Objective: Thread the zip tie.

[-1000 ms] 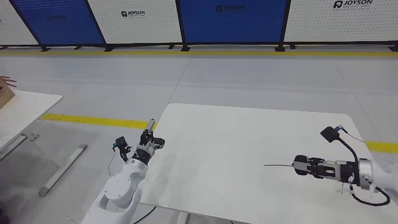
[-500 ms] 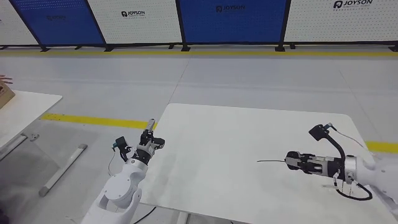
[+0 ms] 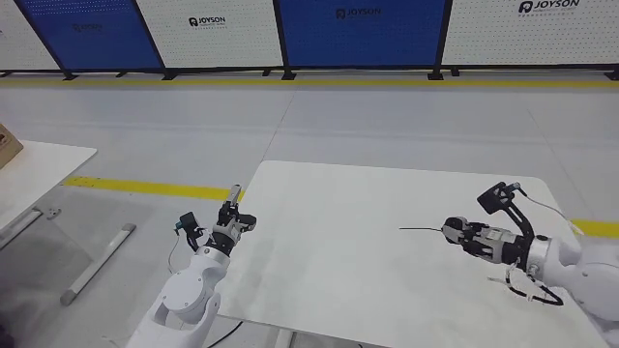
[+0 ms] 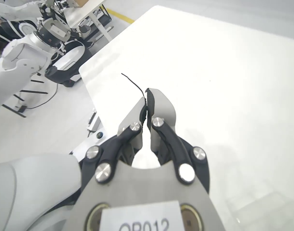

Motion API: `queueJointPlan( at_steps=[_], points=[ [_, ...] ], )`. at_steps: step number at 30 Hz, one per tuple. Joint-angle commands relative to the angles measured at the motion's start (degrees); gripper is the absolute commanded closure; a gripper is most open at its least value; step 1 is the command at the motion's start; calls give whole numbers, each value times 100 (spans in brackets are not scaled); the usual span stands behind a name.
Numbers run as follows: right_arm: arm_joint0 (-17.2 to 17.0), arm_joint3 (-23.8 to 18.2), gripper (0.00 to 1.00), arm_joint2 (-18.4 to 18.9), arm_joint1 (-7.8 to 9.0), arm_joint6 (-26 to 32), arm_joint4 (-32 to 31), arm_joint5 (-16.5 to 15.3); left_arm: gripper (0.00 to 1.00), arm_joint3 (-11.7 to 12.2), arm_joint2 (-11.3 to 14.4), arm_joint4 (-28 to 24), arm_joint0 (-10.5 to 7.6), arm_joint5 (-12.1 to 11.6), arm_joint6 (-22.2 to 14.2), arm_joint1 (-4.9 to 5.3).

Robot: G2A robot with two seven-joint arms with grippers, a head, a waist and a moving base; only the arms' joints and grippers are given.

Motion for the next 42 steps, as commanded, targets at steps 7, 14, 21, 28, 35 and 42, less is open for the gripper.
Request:
queueJointPlan(
  at_steps=[7,14,21,28,35,42],
  points=[
    [-61,92,100,-147,-21,-523,-690,7,0,0,0,0,0,0,0,0],
    [-61,92,100,-147,-21,-523,-690,7,0,0,0,0,0,0,0,0],
    [-63,-26,100,-141,-50,-809,-845,7,0,0,0,0,0,0,0,0],
    [160,-111,100,-553,-67,-1573,-1608,7,0,0,0,0,0,0,0,0],
    [711,-82,100,-1526,-42,-1778,-2121,7,0,0,0,0,0,0,0,0],
    [711,-82,100,-1526,-42,-1778,-2121,7,0,0,0,0,0,0,0,0]
  ],
)
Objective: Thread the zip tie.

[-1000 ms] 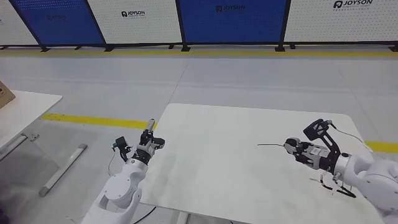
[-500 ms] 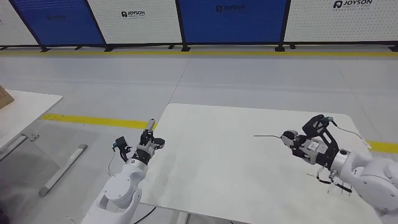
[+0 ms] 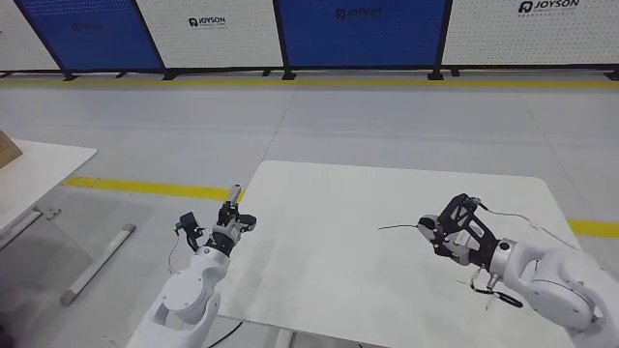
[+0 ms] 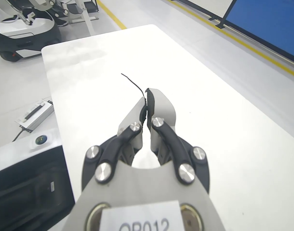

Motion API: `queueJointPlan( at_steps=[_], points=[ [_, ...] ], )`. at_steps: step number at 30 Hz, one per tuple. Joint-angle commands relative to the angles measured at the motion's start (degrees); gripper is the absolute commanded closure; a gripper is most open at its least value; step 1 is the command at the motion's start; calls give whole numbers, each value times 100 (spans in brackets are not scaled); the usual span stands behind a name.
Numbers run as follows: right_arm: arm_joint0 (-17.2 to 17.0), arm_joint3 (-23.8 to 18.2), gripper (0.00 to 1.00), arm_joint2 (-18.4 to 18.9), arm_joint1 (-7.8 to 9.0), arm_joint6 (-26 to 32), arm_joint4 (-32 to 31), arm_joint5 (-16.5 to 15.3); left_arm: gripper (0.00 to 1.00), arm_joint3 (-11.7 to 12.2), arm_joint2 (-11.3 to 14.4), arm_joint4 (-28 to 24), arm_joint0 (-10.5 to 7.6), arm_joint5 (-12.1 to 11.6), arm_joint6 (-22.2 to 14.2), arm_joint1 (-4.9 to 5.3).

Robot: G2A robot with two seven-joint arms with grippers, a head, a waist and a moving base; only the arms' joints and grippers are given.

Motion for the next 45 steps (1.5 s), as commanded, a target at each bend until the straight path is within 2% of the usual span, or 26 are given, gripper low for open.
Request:
queueJointPlan(
  at_steps=[1,10,16,22,25,43,45],
  points=[
    [0,0,100,-1,0,0,0,0,0,0,0,0,0,0,0,0],
    [-14,-26,100,24,-5,-67,-136,61,0,0,0,0,0,0,0,0],
    [-310,-457,100,60,-36,-366,-1845,1049,0,0,0,0,0,0,0,0],
    [-538,-291,100,60,-79,-1189,-2985,938,0,0,0,0,0,0,0,0],
    [-530,-171,100,66,-114,-1274,-3487,789,0,0,0,0,0,0,0,0],
    [-528,-158,100,73,-124,-1275,-3548,803,0,0,0,0,0,0,0,0],
    [-548,-184,100,88,-141,-1429,-3647,656,0,0,0,0,0,0,0,0]
  ],
)
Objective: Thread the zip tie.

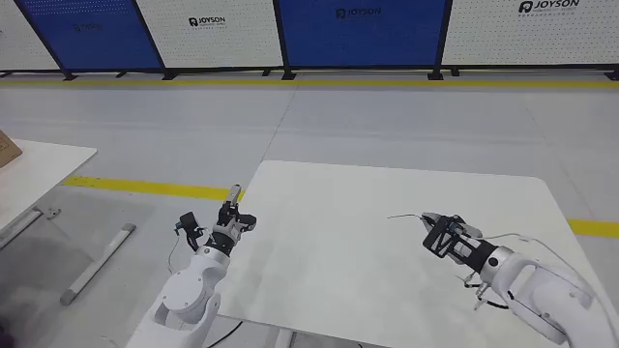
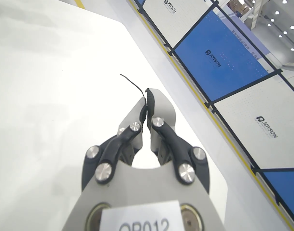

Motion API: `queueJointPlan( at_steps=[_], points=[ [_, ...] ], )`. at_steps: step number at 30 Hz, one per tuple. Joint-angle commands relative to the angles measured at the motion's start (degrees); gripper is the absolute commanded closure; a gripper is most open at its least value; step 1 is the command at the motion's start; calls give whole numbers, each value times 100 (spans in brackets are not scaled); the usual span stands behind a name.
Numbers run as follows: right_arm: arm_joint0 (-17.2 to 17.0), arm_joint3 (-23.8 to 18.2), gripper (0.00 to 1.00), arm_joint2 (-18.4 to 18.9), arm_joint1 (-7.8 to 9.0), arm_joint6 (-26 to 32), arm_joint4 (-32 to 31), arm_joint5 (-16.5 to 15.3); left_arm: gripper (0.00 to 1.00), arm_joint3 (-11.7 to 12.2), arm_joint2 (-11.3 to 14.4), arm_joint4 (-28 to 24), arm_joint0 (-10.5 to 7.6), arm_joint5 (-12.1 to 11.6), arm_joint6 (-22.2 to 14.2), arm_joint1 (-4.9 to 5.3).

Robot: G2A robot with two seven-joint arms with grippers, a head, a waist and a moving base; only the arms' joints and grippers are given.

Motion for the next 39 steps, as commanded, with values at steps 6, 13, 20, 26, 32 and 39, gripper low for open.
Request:
queueJointPlan(
  at_steps=[6,13,20,26,32,39],
  points=[
    [-106,-2,100,172,21,-786,-1232,-455,0,0,0,0,0,0,0,0],
    [-158,-15,100,222,21,-831,-1460,-405,0,0,0,0,0,0,0,0],
    [-158,-15,100,222,21,-831,-1460,-405,0,0,0,0,0,0,0,0],
    [-146,117,100,254,10,-1552,-1392,-771,0,0,0,0,0,0,0,0],
    [203,873,100,-178,169,-3724,-1633,-771,0,0,0,0,0,0,0,0],
    [847,1302,100,-802,251,-4176,-1785,-771,0,0,0,0,0,0,0,0]
  ],
)
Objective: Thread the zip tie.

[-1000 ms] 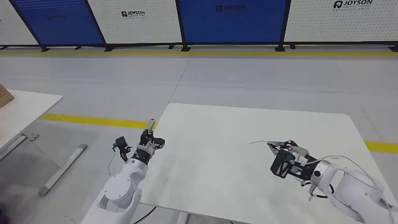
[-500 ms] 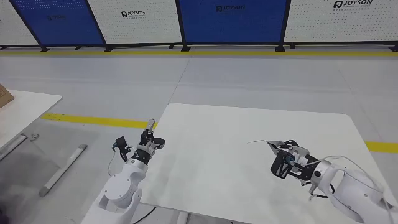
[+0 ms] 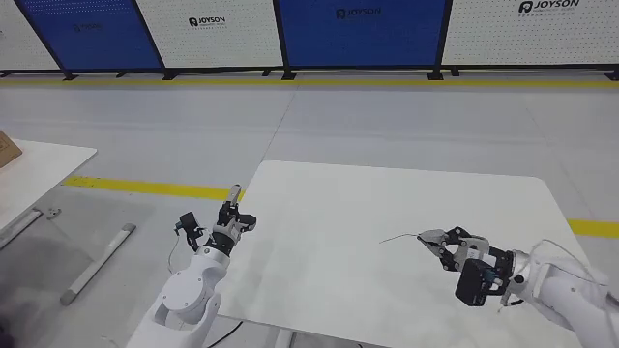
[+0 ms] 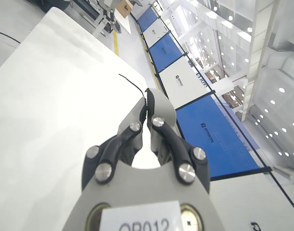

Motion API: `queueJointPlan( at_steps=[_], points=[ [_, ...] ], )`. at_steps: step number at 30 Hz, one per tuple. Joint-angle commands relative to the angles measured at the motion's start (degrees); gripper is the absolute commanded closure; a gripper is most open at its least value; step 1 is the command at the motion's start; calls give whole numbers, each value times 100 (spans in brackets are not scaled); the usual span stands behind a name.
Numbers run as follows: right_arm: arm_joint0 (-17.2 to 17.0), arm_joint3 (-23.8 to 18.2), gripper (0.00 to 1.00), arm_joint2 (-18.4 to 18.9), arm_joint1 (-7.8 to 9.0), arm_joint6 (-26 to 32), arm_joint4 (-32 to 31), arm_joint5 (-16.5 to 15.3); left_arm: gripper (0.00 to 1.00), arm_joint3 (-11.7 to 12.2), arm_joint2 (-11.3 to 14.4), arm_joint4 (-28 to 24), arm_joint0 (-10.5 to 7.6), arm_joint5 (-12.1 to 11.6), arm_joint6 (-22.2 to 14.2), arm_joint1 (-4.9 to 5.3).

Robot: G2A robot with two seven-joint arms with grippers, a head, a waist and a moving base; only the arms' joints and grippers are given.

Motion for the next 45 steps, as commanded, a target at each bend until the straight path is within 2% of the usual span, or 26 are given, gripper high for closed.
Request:
queueJointPlan(
  at_steps=[1,12,14,16,18,21,24,35,37,40,43,45],
  points=[
    [31,21,100,-13,-6,167,49,-1,0,0,0,0,0,0,0,0],
    [-10,14,100,7,-19,211,91,6,0,0,0,0,0,0,0,0],
    [-9,9,100,-57,-56,-271,102,-1,0,0,0,0,0,0,0,0],
    [110,175,100,-185,-90,-657,-99,-1,0,0,0,0,0,0,0,0],
    [283,322,100,-347,-164,-801,-149,-1,0,0,0,0,0,0,0,0],
    [598,541,100,-603,-316,-601,-173,-1,0,0,0,0,0,0,0,0],
    [872,801,100,-907,-512,-642,-80,-1,0,0,0,0,0,0,0,0],
    [872,801,100,-907,-512,-642,-80,-1,0,0,0,0,0,0,0,0],
    [872,801,100,-907,-512,-642,-80,-1,0,-67,20,-106,-41,3,-89,-8],
    [872,801,100,-907,-512,-642,-80,-1,0,-306,44,-313,-67,312,-328,-11],
    [872,801,100,-907,-512,-642,-80,-1,0,-637,115,-354,-8,773,-834,11],
    [872,801,100,-907,-512,-642,-80,-1,0,-811,139,-299,34,1136,-1324,44]
  ],
)
